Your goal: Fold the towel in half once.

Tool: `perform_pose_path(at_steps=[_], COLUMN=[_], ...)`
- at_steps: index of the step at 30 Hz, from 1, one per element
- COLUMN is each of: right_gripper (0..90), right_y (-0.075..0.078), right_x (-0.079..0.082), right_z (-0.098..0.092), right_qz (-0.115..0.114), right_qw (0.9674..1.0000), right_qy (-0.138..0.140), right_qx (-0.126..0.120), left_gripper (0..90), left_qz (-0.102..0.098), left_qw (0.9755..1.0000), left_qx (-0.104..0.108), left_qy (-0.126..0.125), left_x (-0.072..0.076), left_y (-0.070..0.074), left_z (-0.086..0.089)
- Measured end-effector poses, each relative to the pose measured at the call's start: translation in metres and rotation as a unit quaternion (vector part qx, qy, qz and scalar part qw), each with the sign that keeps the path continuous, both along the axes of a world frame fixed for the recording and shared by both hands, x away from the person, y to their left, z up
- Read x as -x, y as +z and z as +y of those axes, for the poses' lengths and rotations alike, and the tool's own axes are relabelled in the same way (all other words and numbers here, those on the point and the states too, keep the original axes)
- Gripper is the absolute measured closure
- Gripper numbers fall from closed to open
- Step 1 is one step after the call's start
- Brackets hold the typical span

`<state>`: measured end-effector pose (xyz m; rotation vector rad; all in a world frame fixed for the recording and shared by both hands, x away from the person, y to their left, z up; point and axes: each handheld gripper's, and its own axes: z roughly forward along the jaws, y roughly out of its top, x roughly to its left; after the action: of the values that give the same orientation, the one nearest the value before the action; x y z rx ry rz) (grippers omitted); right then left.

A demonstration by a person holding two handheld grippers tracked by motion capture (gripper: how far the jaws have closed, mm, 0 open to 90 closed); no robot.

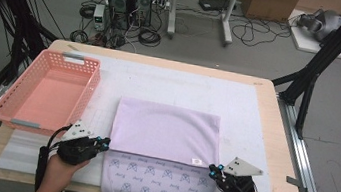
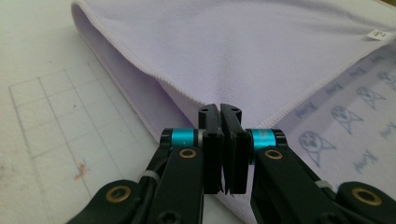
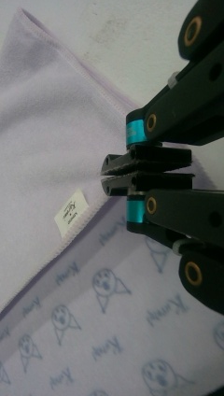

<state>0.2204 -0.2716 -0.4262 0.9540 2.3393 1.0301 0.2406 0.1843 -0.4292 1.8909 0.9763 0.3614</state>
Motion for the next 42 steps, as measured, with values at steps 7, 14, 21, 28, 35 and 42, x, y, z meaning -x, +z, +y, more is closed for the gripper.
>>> perform_pose_path(at_steps=[7, 14, 21, 28, 35, 42], right_gripper=[87.9, 85.1, 57.1, 50.4, 41.2, 30.5], right_y=[-0.001, -0.002, 0.004, 0.005, 0.006, -0.001], right_x=[0.018, 0.031, 0.015, -0.03, -0.081, -0.117], right_z=[-0.003, -0.005, -0.013, -0.023, -0.024, -0.022], right_qz=[0.013, 0.029, -0.002, -0.009, -0.003, 0.003], right_qw=[0.9999, 0.9995, 0.9974, 0.9923, 0.9897, 0.9897], right_qy=[0.003, 0.011, -0.04, -0.099, -0.124, -0.118], right_qx=[-0.008, -0.011, -0.06, -0.074, -0.072, -0.082], left_gripper=[87.0, 84.6, 45.0, 36.5, 34.4, 34.0], left_qz=[0.013, 0.024, 0.014, 0.012, 0.004, -0.031], left_qw=[0.9998, 0.9993, 0.9988, 0.9976, 0.9974, 0.9971], left_qx=[-0.005, -0.008, 0.044, 0.055, 0.054, 0.049], left_qy=[-0.016, -0.026, 0.015, 0.039, 0.047, 0.049], left_x=[0.015, 0.025, 0.003, -0.043, -0.088, -0.121], left_y=[-0.007, -0.011, -0.004, 0.006, 0.012, 0.01], left_z=[0.0, 0.002, 0.008, 0.002, -0.004, -0.005])
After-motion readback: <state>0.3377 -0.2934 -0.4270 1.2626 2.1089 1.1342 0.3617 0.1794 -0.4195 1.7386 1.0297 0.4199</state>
